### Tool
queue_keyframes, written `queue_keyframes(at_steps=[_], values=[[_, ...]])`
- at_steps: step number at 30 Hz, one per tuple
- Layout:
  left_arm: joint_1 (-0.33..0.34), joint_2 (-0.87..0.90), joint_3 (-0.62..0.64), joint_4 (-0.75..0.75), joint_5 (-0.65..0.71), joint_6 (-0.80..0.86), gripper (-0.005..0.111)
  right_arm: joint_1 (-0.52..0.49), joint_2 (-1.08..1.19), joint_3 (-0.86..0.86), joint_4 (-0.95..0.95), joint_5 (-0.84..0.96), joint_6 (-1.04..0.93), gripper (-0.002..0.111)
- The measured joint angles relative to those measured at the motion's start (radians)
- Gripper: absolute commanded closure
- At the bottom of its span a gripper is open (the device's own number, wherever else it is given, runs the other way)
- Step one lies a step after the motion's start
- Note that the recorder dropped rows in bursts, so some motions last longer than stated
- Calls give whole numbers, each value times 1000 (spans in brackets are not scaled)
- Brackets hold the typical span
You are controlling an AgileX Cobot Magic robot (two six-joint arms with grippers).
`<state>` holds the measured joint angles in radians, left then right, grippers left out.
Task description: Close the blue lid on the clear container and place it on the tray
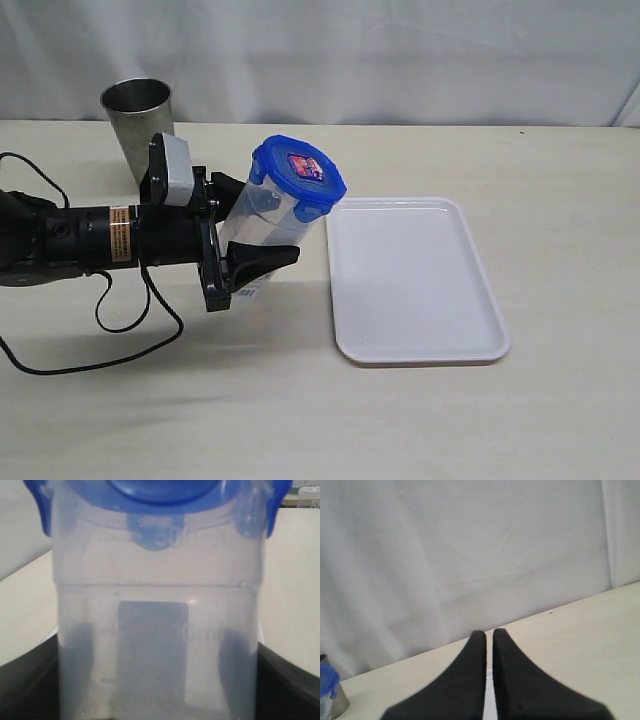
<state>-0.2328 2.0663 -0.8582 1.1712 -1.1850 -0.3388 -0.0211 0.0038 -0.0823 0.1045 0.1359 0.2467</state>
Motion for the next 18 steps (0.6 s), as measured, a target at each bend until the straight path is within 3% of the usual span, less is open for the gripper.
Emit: queue_keyframes(at_steps=[4,18], values=[[0,0,0,0,0,0,107,-56,0,38,-4,0,0,104],[0,0,0,-3,0,0,107,-56,0,80,-141,159,0,104]])
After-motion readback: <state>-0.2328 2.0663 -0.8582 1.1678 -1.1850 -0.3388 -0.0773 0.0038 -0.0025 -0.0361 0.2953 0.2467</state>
